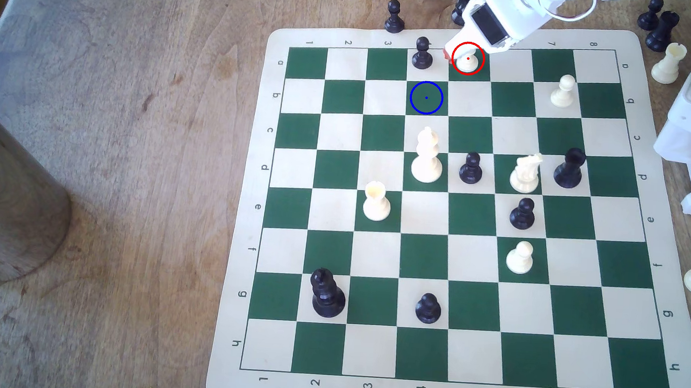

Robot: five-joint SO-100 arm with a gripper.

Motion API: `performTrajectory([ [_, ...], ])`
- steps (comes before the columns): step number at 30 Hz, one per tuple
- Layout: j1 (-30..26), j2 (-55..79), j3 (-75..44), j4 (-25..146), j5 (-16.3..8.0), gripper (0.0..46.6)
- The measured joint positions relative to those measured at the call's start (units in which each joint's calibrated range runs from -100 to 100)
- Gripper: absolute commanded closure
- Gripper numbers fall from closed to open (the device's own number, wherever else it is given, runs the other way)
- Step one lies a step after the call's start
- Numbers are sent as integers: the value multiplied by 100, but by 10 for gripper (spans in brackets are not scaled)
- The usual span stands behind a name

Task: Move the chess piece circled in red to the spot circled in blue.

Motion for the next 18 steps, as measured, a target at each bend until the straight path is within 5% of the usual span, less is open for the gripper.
performTrajectory([
  [18,-59,0,0,8,-15,373],
])
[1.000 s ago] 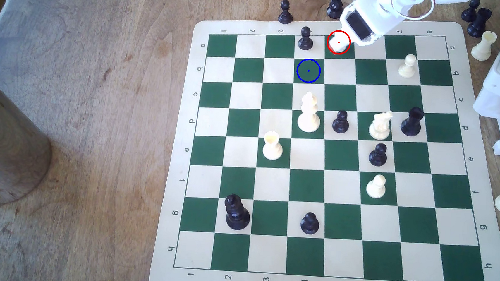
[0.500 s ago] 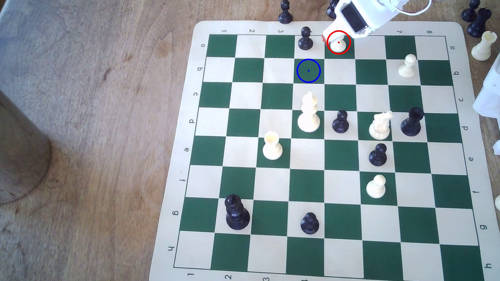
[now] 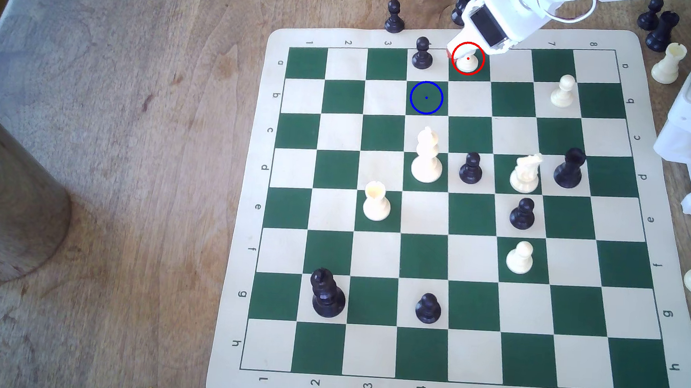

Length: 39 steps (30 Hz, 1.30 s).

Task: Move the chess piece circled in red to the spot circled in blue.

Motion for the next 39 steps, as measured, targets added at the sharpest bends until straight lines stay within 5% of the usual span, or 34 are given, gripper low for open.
performTrajectory([
  [12,-44,84,0,72,0,451],
  [30,44,-721,-425,1243,88,454],
  [39,-450,-1366,-425,1594,15,462],
])
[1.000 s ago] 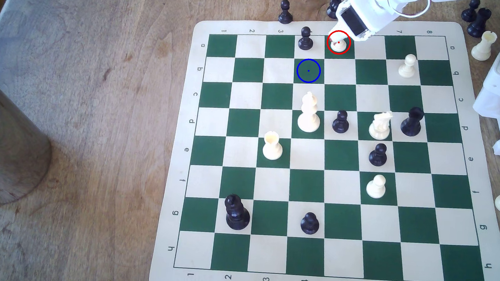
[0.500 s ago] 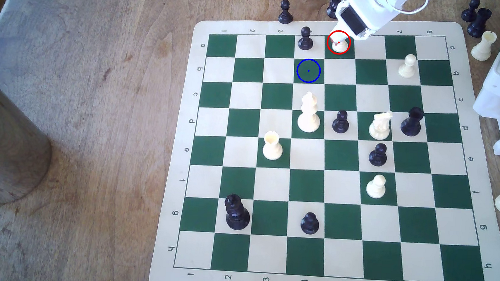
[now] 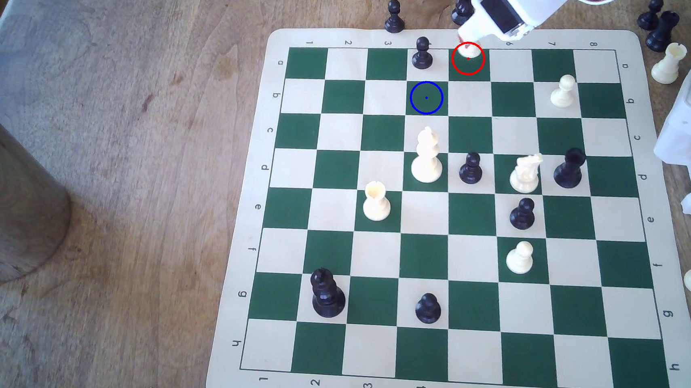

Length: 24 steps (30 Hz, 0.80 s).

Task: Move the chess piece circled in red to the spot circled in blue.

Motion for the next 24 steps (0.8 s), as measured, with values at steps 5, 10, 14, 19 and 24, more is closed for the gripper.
performTrajectory([
  [5,-258,385,-515,0,-112,463],
  [10,-310,1014,-994,0,-117,463],
  [14,-420,1399,-1301,0,-117,463],
  [19,-553,1751,-1500,-8,-117,463],
  [24,-583,2111,-1618,-112,-117,463],
])
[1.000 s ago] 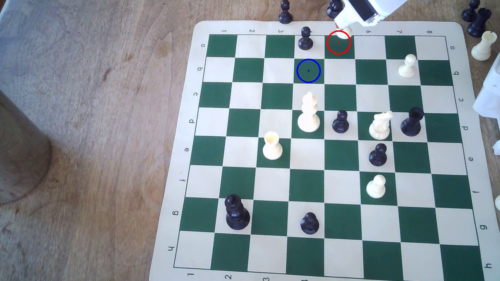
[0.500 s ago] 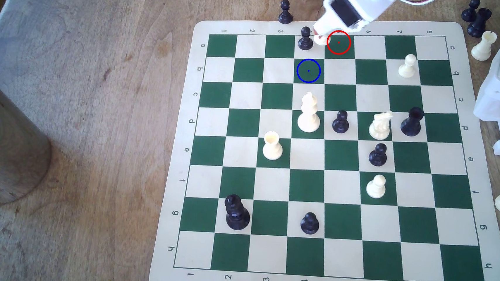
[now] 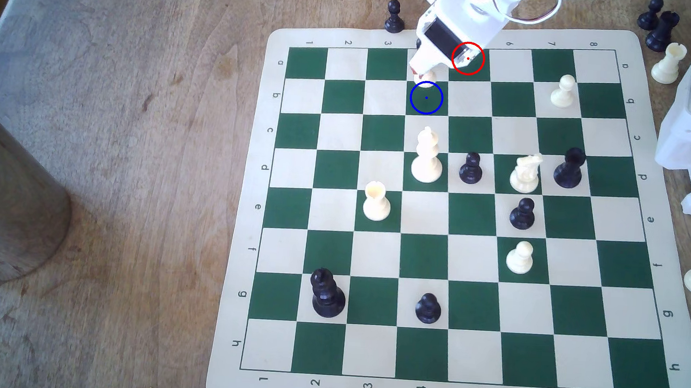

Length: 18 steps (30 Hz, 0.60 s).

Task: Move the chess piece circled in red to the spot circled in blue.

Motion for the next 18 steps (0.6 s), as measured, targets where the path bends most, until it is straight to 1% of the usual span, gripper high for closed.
performTrajectory([
  [18,0,788,-190,-247,20,459],
])
